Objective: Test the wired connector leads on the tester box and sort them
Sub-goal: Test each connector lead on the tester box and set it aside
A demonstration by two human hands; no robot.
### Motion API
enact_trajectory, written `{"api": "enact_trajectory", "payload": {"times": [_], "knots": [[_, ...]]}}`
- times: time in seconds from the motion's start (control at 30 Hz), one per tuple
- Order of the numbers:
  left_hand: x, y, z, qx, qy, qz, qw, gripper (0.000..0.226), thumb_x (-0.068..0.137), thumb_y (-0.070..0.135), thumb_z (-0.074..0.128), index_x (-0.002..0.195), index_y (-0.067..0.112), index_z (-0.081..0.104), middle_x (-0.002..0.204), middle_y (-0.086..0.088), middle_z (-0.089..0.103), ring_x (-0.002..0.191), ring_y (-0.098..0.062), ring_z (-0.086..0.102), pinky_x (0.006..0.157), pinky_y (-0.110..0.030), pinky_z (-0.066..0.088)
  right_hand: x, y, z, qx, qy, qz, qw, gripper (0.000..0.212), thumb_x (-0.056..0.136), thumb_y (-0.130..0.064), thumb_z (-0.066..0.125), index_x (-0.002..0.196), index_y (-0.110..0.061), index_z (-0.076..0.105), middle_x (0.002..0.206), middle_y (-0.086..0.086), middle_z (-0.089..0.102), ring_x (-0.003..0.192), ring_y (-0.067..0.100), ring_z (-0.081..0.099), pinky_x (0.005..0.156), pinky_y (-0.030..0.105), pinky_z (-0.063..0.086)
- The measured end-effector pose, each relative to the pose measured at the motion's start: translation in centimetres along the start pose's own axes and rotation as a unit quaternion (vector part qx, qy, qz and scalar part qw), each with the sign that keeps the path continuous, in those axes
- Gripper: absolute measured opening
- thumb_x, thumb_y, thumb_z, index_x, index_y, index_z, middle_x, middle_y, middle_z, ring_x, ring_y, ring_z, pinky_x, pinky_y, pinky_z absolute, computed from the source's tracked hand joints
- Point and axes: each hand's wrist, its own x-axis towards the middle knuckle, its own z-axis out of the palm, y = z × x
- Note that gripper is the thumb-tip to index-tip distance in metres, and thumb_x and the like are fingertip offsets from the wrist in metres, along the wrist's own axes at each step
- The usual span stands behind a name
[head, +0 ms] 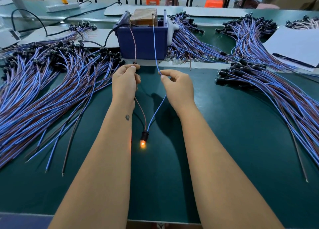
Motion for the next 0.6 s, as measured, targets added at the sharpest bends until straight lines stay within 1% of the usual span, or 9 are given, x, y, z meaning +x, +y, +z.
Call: {"api": "enact_trajectory", "payload": {"times": [0.1, 0.27, 0.43, 0.53, 0.6], "knots": [[-0.03, 0.02, -0.01, 0.007, -0.005, 0.001, 1.0, 0.026, 0.1, 0.012, 0.043, 0.084, 0.017, 0.062, 0.045, 0.009, 0.046, 0.04, -0.007, 0.028, 0.042, -0.018, 0.025, 0.02, -0.01, 0.01, 0.002, 0.0, 0.001, 1.0, 0.021, 0.093, -0.02, 0.057, 0.106, -0.023, 0.074, 0.065, -0.008, 0.053, 0.056, 0.008, 0.043, 0.057, 0.025, 0.037], [0.04, 0.01, -0.01, 0.01, -0.007, 0.003, 1.0, 0.025, 0.1, 0.012, 0.043, 0.085, 0.017, 0.062, 0.043, 0.011, 0.047, 0.038, -0.006, 0.028, 0.04, -0.017, 0.026, 0.0, -0.06, -0.01, 0.002, 0.004, 0.007, 1.0, 0.021, 0.092, -0.02, 0.057, 0.105, -0.024, 0.074, 0.054, -0.013, 0.044, 0.051, 0.007, 0.04, 0.054, 0.022, 0.033], [0.16, -0.07, -0.08, 0.01, -0.009, 0.004, 1.0, 0.024, 0.1, 0.013, 0.043, 0.085, 0.018, 0.062, 0.043, 0.011, 0.047, 0.038, -0.006, 0.028, 0.04, -0.017, 0.026, -0.07, -0.18, -0.02, 0.012, 0.006, 0.008, 1.0, 0.02, 0.093, -0.019, 0.056, 0.103, -0.025, 0.072, 0.053, -0.013, 0.043, 0.05, 0.006, 0.04, 0.054, 0.022, 0.034], [0.23, -0.13, -0.1, 0.015, -0.011, 0.008, 1.0, 0.025, 0.099, 0.013, 0.044, 0.085, 0.018, 0.063, 0.045, 0.01, 0.048, 0.039, -0.006, 0.029, 0.041, -0.017, 0.026, 0.01, -0.25, -0.01, 0.028, 0.031, 0.014, 0.999, 0.019, 0.092, -0.017, 0.055, 0.102, -0.023, 0.071, 0.049, -0.014, 0.042, 0.046, 0.003, 0.041, 0.049, 0.016, 0.031], [0.27, -0.22, -0.09, 0.021, -0.016, 0.01, 1.0, 0.025, 0.099, 0.013, 0.044, 0.084, 0.019, 0.063, 0.045, 0.01, 0.048, 0.039, -0.005, 0.03, 0.044, -0.019, 0.026, 0.06, -0.28, -0.07, 0.039, 0.047, 0.021, 0.998, 0.02, 0.092, -0.016, 0.054, 0.102, -0.021, 0.071, 0.052, -0.015, 0.044, 0.045, 0.001, 0.042, 0.047, 0.013, 0.03]]}}
